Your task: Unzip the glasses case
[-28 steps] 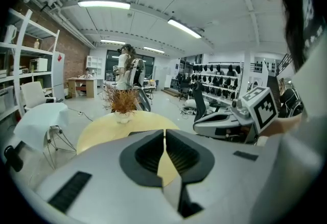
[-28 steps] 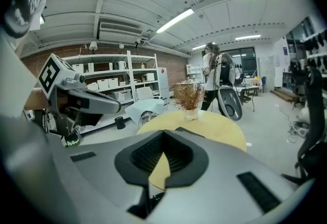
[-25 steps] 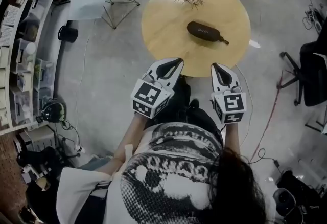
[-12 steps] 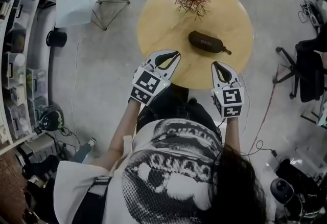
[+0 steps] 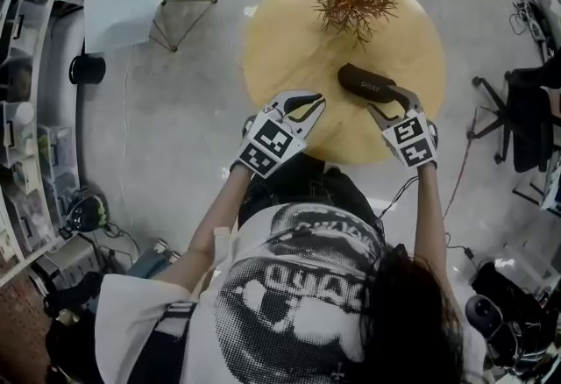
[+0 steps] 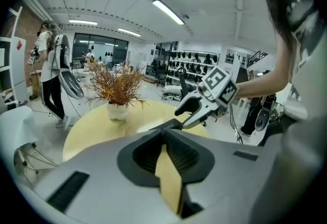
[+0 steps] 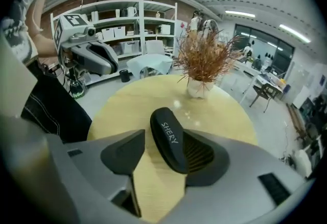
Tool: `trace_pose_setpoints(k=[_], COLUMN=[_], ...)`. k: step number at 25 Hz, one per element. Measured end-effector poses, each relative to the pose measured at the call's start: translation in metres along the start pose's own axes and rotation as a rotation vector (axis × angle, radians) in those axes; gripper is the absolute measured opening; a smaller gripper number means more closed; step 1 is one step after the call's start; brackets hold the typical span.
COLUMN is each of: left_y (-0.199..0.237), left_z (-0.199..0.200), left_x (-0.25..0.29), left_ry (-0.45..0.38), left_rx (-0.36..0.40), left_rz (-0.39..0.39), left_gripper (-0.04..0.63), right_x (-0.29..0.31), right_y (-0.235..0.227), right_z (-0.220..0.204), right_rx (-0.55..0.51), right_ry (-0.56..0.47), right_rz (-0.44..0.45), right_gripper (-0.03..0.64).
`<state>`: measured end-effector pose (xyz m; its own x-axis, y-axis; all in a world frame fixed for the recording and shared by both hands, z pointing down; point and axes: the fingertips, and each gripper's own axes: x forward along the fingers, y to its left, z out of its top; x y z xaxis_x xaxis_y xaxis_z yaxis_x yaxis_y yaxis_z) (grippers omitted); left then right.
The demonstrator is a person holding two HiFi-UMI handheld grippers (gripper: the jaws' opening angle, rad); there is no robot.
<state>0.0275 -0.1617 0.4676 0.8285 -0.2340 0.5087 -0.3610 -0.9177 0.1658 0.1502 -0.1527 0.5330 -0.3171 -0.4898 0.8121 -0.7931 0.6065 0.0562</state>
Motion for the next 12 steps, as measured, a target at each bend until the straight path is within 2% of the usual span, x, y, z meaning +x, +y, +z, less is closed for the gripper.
trace_pose_setpoints(k=[4, 7, 10, 12], left_y=[0.009, 0.017, 0.027, 0.031], left_z=[-0.005, -0.008, -0.011, -0.015], left_x=[0.001, 0.002, -0.001, -0.001], left_ry=[-0.002, 0.003, 0.009, 0.01], left_rx=[-0.02, -0.004, 0.004, 0.001], left_rz=[-0.045, -0.065, -0.071, -0.077], left_gripper=[0.02, 0.02, 0.02, 0.02], right_x=[0.036, 0.057, 0.072, 0.078], right_y=[-0.009, -0.009, -0.008, -0.005], right_z=[0.004, 0.001, -0.004, -0.01], right_rx=[-0.081, -0.168, -0.271, -0.299], right_ry=[0.091, 0.179, 0.268, 0.308], right_rz=[0.055, 0.108, 0.139, 0.166], right_gripper=[0.281, 0.338, 0.344, 0.334])
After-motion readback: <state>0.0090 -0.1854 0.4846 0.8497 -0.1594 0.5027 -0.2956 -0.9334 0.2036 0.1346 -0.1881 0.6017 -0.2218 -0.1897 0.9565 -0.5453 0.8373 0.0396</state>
